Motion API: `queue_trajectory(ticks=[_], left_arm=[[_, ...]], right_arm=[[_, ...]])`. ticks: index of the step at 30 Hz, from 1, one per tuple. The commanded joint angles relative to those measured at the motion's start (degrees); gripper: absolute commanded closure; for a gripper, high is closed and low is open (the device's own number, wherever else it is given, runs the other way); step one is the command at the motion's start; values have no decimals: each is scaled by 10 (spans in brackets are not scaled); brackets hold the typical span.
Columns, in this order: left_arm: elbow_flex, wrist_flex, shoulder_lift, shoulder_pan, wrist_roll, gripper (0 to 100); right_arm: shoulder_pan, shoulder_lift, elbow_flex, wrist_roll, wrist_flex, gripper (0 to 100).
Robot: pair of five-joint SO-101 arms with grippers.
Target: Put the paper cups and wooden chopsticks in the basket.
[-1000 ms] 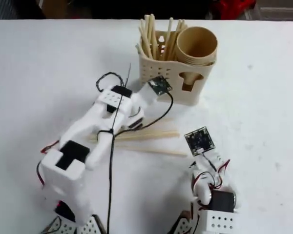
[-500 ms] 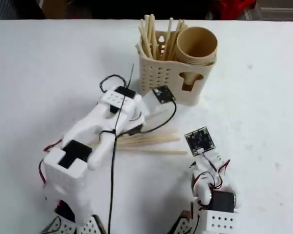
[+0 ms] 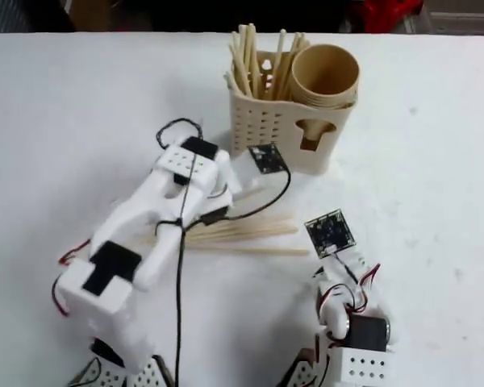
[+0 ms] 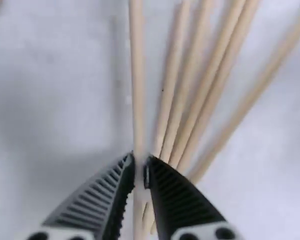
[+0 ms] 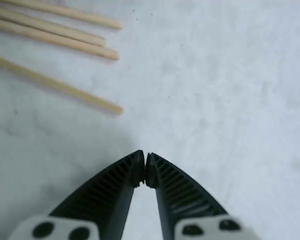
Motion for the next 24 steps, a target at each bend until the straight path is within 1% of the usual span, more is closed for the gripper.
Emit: queue_trajectory(ticks=[1,6,10,13,14,16,18,24], left_arm=[[-12,25,-84,5,-4,978],[-13,35,-142,0,-2,978],[-12,38,-247,8,1,978],[-14,22,-339,19,38,978],[-14,8,-368,20,62,977],[-13,-36,-417,26,120,977],[-13,-97,-441,27,169,977],[-9,-320,-435,42,268,977]], right_arm=[[2,-4,4,7,5,979],[2,-4,4,7,5,980],[2,-4,4,7,5,980],[2,-4,4,7,5,980],[2,-4,4,7,5,980],[2,-4,4,7,5,979],[2,-4,4,7,5,978],[2,-4,4,7,5,979]])
